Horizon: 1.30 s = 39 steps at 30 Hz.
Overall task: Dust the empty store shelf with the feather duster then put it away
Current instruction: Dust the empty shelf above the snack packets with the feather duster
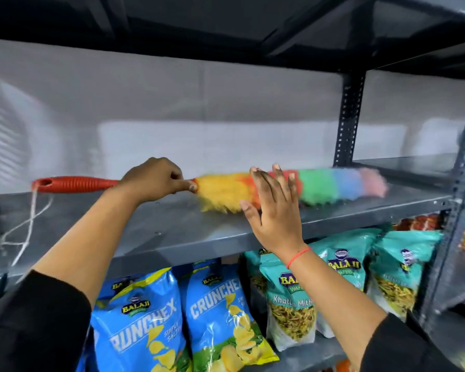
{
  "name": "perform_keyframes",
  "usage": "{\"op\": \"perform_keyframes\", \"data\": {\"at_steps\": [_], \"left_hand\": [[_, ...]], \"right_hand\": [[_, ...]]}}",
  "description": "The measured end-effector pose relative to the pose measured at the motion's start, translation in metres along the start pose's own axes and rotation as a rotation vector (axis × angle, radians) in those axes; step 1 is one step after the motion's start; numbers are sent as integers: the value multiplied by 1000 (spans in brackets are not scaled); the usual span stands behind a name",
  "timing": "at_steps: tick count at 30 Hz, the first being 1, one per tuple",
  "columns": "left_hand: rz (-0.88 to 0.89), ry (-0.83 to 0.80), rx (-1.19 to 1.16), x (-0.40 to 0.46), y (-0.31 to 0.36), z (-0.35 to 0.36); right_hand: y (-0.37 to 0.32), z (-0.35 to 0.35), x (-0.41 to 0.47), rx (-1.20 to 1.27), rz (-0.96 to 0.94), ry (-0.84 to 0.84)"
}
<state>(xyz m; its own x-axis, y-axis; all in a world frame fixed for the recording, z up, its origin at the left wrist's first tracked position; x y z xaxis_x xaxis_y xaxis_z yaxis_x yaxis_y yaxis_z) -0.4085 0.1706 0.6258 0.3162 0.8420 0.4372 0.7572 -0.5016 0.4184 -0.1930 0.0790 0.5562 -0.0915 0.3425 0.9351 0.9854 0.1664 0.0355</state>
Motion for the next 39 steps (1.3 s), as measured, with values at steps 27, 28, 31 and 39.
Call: {"op": "perform_keyframes", "data": {"at_steps": [27, 28, 31, 39], "left_hand": [[-68, -107, -134, 54, 109, 107], [-96, -64, -125, 57, 114, 109], [-104, 30, -96, 59, 122, 115], [-202, 87, 34, 63, 115, 112]], "right_hand": [[145, -15, -40, -228, 236, -140], [150, -16, -40, -244, 236, -147], [159, -18, -39, -269, 222, -165], [164, -18, -36, -230, 155, -164]]}}
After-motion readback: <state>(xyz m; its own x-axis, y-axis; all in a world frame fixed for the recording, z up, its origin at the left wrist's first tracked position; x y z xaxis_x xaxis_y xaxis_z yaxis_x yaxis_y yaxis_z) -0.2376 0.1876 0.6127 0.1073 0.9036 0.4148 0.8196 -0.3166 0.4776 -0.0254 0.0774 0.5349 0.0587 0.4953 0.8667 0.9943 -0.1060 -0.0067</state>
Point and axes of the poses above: each hand's wrist, its own x-axis towards the middle knuckle, its own z-axis out of the palm, y = z × x, the point moved 3 cm from there along x, towards the middle knuckle, and after that the axes turned 11 degrees about -x, right-handed, at the moved point
